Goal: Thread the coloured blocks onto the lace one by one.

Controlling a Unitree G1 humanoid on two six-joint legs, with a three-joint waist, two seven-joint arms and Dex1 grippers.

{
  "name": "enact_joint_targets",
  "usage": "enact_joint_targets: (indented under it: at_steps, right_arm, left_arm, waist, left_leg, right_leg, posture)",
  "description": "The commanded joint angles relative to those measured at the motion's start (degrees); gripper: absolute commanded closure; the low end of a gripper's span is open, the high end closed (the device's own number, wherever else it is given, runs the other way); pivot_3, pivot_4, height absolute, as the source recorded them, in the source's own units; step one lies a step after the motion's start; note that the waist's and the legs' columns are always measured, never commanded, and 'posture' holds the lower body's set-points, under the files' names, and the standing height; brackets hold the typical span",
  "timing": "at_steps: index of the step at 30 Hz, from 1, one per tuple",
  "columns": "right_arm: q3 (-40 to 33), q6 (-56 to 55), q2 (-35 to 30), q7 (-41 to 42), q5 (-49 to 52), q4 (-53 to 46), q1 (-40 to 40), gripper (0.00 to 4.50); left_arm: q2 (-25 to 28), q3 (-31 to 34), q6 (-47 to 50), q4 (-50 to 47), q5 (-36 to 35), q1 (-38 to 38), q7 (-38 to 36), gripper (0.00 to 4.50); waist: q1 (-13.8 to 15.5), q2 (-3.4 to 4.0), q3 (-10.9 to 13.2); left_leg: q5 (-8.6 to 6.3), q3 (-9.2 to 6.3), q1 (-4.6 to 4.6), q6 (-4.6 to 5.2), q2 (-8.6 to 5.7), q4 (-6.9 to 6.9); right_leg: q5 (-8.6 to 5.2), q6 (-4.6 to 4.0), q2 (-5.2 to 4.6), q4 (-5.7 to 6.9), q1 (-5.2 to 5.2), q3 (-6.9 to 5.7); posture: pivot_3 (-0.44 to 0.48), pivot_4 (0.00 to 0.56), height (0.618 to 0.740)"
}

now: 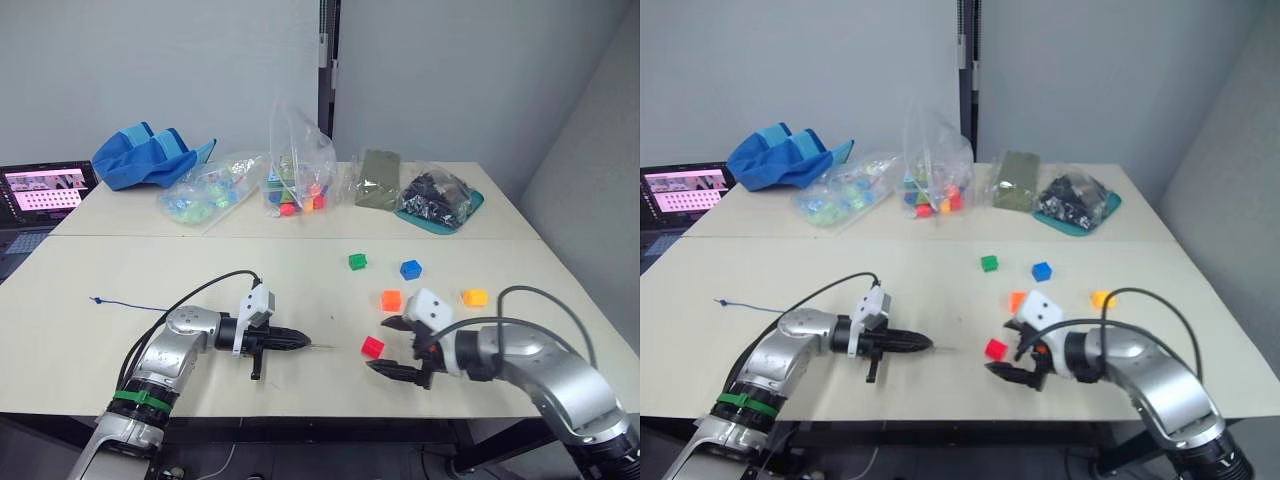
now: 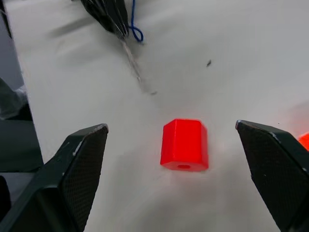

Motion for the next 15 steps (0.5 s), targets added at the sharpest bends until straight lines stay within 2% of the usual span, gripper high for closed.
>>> enact_joint_targets:
  at_steps: [1, 3, 8, 14, 15]
  right_arm:
    - [1.9, 6.0, 1.3, -6.4, -1.6, -4.4, -2.2, 0.03]
    - [4.0, 8.8, 0.0, -9.3, -4.4, -3.5, -3.5, 0.03]
    - [5.4, 15.2, 1.4, -10.9, -2.7, -3.4, -6.4, 0.03]
    - [7.2, 14.9, 1.8, -11.7, -3.6, -1.1, -7.2, 0.03]
    - [7.4, 14.7, 1.7, -11.6, -3.6, -0.9, -7.3, 0.55]
  left_arm:
    - [-0.1, -0.2, -0.9, -0.1, 0.1, -1.2, -0.7, 4.5]
    - [-0.2, -0.4, -1.1, 0.2, 0.2, -1.4, -0.9, 4.5]
    - [-0.4, -0.7, -1.5, 1.0, 0.3, -2.0, -1.1, 4.5]
    - [-0.5, -1.0, -2.0, 1.6, 0.5, -2.3, -1.3, 4.5]
    - [-0.5, -1.0, -2.0, 1.6, 0.5, -2.4, -1.4, 4.5]
  waist:
    - [0.0, 0.0, 0.0]
    - [0.0, -0.01, 0.0]
    - [0.1, -0.01, 0.0]
    - [0.0, -0.01, 0.0]
    - [0.0, -0.01, 0.0]
  left_leg:
    - [0.0, 0.0, 0.0, 0.0, 0.0, 0.0]
    - [0.0, 0.0, -0.01, 0.0, 0.0, 0.0]
    - [0.0, 0.0, -0.02, 0.0, -0.01, 0.01]
    - [0.0, 0.0, -0.03, 0.01, -0.01, 0.0]
    - [0.0, 0.0, -0.03, 0.01, -0.01, 0.0]
  right_leg:
    - [0.0, 0.0, 0.0, 0.0, 0.0, 0.0]
    - [0.0, 0.0, 0.0, 0.0, 0.0, 0.0]
    - [0.0, 0.0, -0.02, 0.0, -0.02, -0.01]
    - [0.0, 0.0, -0.02, -0.01, -0.03, -0.01]
    - [0.0, 0.0, -0.02, -0.01, -0.03, -0.01]
  posture:
    - [0.0, 0.15, 0.74]
    - [0.0, 0.15, 0.74]
    - [0.0, 0.15, 0.74]
    - [0.0, 0.15, 0.74]
    - [0.0, 0.15, 0.74]
